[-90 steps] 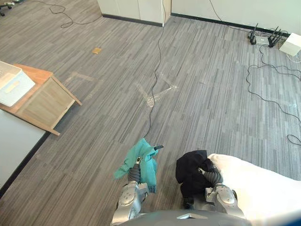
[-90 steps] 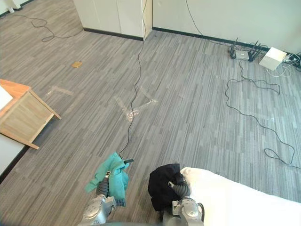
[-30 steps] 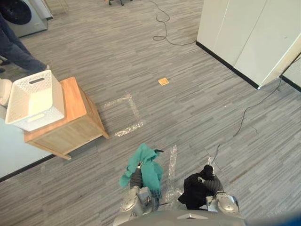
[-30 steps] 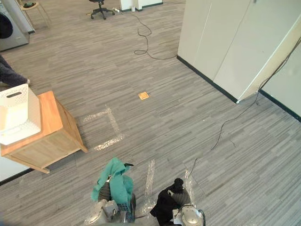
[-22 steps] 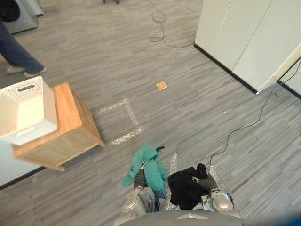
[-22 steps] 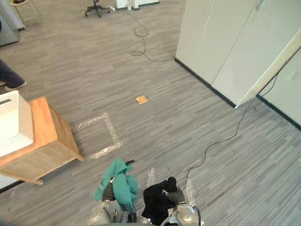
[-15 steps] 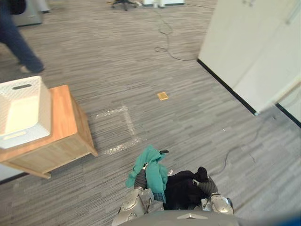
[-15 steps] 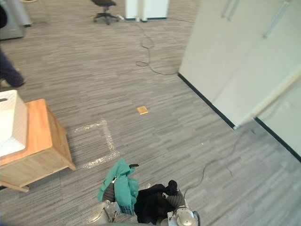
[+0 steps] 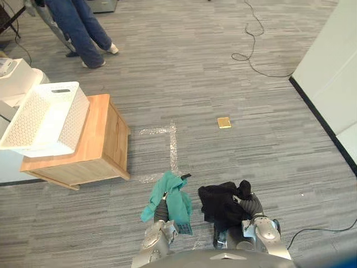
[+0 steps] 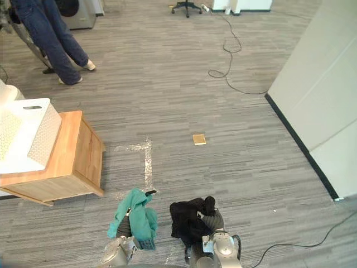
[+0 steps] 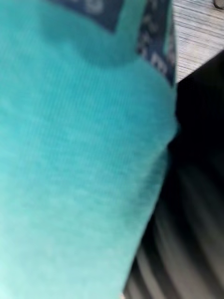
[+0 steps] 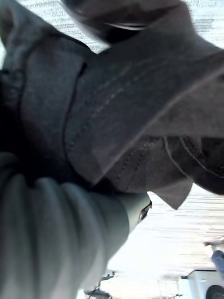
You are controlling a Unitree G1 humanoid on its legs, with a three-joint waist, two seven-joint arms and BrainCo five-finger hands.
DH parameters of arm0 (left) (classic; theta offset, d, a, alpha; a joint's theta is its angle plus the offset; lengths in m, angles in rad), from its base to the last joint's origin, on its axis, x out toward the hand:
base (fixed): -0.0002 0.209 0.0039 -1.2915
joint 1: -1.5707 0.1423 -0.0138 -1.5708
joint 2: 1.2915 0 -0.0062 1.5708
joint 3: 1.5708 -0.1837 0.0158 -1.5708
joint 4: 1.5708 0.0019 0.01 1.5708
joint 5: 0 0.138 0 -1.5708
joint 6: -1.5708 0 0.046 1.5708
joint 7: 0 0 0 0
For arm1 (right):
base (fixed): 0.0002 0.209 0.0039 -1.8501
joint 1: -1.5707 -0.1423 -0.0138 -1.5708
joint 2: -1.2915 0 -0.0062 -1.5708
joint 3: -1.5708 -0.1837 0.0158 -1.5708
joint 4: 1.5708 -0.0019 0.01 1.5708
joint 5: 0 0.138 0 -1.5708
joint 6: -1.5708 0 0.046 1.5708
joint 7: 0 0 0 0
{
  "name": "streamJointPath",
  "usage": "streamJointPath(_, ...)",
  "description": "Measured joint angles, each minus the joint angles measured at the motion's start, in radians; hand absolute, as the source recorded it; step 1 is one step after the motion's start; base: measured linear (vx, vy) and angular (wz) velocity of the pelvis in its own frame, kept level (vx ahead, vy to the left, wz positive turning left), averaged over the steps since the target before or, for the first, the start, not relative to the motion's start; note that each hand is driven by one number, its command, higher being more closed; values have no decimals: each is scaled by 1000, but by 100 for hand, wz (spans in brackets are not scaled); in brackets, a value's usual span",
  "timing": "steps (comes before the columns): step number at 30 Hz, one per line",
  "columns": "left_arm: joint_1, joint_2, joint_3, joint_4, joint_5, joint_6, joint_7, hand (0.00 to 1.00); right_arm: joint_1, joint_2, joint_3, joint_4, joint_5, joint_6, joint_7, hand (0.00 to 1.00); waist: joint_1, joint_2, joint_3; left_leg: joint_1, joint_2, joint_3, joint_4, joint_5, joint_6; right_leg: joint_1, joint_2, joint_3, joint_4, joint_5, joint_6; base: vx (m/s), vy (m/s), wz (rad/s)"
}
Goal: Tidy the bed and pick cloth on bed and put in laundry
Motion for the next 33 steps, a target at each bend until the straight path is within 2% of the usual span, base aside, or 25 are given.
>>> streamJointPath(1, 4, -1, 0, 0, 12, 0, 3, 100, 11, -3, 19, 1, 0, 0, 0, 100, 1, 13, -5, -87, 26, -8, 173, 46, -16, 42, 26, -23, -38, -5, -8, 167, -172, 33)
streamJointPath(2, 10, -1, 0, 0, 12, 0, 4, 100, 18, -3, 26, 2, 0, 0, 0, 100, 3, 19, -3, -124, 41, -5, 263, 91, -15, 69, 39, -33, -55, -9, -15, 242, -209, 28)
streamJointPath(3, 23, -1, 1, 0, 12, 1, 6, 100, 33, -5, 33, 2, 1, -1, 0, 100, 5, 35, 5, -177, 84, 24, 411, 198, -13, 139, 69, -44, -101, -17, -29, 259, -201, 22)
streamJointPath(4, 34, -1, 3, -1, 13, 1, 7, 100, 45, -8, 34, 6, 2, -1, -3, 100, 16, 50, 13, -242, 134, 84, 578, 215, 16, 205, 96, -45, -142, -29, -56, 316, -229, 18)
streamJointPath(5, 36, -7, 4, -4, 14, 1, 10, 100, 46, -17, 35, 8, 2, 0, -4, 100, 22, 57, 13, -269, 148, 120, 652, 187, 40, 231, 99, -42, -154, -33, -72, 270, -145, 10)
streamJointPath(6, 40, -18, 3, -16, 19, 2, 19, 100, 41, -37, 33, 10, 2, 0, -10, 100, 26, 61, 14, -318, 150, 194, 737, 131, 63, 268, 97, -38, -177, -37, -93, 271, -109, 4)
streamJointPath(8, 42, -24, 12, -51, 24, 0, 23, 100, 30, -48, 22, 10, 1, 0, -15, 100, 28, 54, 15, -386, 129, 294, 731, 57, 65, 322, 85, -39, -217, -44, -99, 274, -69, 5)
streamJointPath(10, 40, -27, 30, -78, 31, 0, 23, 100, 27, -46, 7, 11, 1, 0, -14, 100, 36, 35, 13, -432, 65, 400, 535, -15, 48, 367, 50, -60, -255, -45, -72, 309, -2, 6)
streamJointPath(13, 43, -30, 32, -97, 33, 0, 22, 100, 36, -47, -4, 13, 0, 1, -14, 100, 35, 23, 9, -424, 9, 545, 281, -28, 48, 438, 18, -98, -305, -54, -40, 375, 38, 30)
streamJointPath(14, 42, -33, 30, -110, 34, 1, 21, 100, 35, -47, -10, 14, 0, 2, -15, 100, 28, 13, 4, -425, -14, 637, 182, -13, 69, 459, -1, -125, -314, -68, -16, 465, 101, 65)
streamJointPath(15, 42, -35, 30, -123, 35, 1, 20, 100, 36, -46, -19, 14, 0, 3, -17, 100, 24, 6, -1, -421, -36, 737, 79, 26, 112, 479, -16, -150, -318, -86, 16, 451, 111, 65)
streamJointPath(16, 44, -35, 31, -132, 35, 2, 20, 100, 37, -47, -21, 14, -1, 3, -18, 100, 26, 6, -5, -406, -44, 786, 27, 63, 154, 490, -16, -155, -319, -96, 34, 453, 120, 57)
streamJointPath(17, 60, -36, 34, -150, 42, 2, 19, 100, 35, -43, -21, 20, -1, 4, -22, 100, 29, 8, -9, -387, -49, 839, -28, 95, 301, 523, -9, -162, -327, -115, 66, 468, 135, 57)
streamJointPath(18, 61, -38, 56, -137, 53, 9, 25, 100, 26, -31, -13, 36, -3, 11, -23, 100, 28, -30, -32, -376, -93, 835, -30, 66, 296, 541, -42, -174, -315, -112, 84, 474, 145, 52)
streamJointPath(19, 62, -38, 57, -139, 54, 12, 23, 100, 24, -26, -7, 39, -7, 12, -23, 100, 32, -43, -41, -372, -111, 829, -45, 55, 295, 525, -54, -174, -281, -109, 90, 577, 255, 45)
streamJointPath(20, 60, -38, 67, -139, 65, 14, 23, 100, 11, -22, 2, 40, -27, 13, -21, 100, 47, -55, -47, -348, -144, 818, -85, 50, 289, 482, -89, -173, -161, -105, 99, 475, 251, 32)
streamJointPath(21, 60, -38, 67, -139, 72, 16, 23, 100, 1, -19, 6, 40, -40, 13, -21, 100, 49, -62, -50, -325, -165, 800, -115, 46, 284, 434, -121, -172, -24, -96, 116, 565, 332, 56)
streamJointPath(22, 56, -37, 64, -139, 73, 22, 24, 100, -3, -14, 6, 40, -40, 13, -22, 100, 45, -70, -51, -285, -198, 766, -152, 39, 280, 369, -172, -165, 187, -50, 144, 473, 265, 77)
streamJointPath(23, 53, -34, 62, -139, 74, 23, 24, 100, -10, -10, 6, 40, -40, 13, -22, 100, 36, -71, -50, -246, -221, 734, -178, 33, 279, 319, -208, -150, 355, -41, 149, 576, 268, 97)
streamJointPath(25, 48, -15, 54, -141, 96, 23, 24, 100, -20, 13, 12, 40, -41, 11, -21, 100, 17, -54, -48, -133, -249, 627, -238, 29, 274, 239, -259, -162, 662, -40, 121, 495, 152, 130)
streamJointPath(27, 30, 12, 30, -141, 116, 22, 23, 100, -22, 24, 12, 39, -40, 8, -21, 100, -4, -41, -46, -91, -252, 542, -263, 32, 267, 189, -269, -180, 709, -59, 94, 377, 4, 162)
streamJointPath(28, 9, 18, 32, -140, 137, 21, 24, 100, -21, 33, 7, 37, -40, 3, -24, 100, -13, -39, -45, -74, -260, 458, -270, 34, 264, 122, -267, -171, 669, -74, 72, 339, -54, 157)
streamJointPath(29, 6, 19, 32, -140, 140, 20, 24, 100, -21, 34, 7, 37, -40, 3, -24, 100, -15, -41, -45, -72, -262, 442, -270, 34, 264, 108, -267, -166, 654, -78, 68, 314, -89, 174)
streamJointPath(31, -4, 20, 30, -138, 152, 19, 24, 100, -18, 35, 7, 37, -39, 2, -28, 100, -34, -40, -43, -58, -268, 328, -270, 26, 241, 33, -241, -112, 488, -103, 74, 296, -124, 158)
streamJointPath(33, -14, 26, 30, -115, 171, 14, 24, 100, -9, 35, 6, 36, -37, -3, -33, 100, -35, -32, -38, -37, -267, 231, -269, 9, 209, -14, -163, 24, 226, -92, 83, 289, -184, 151)
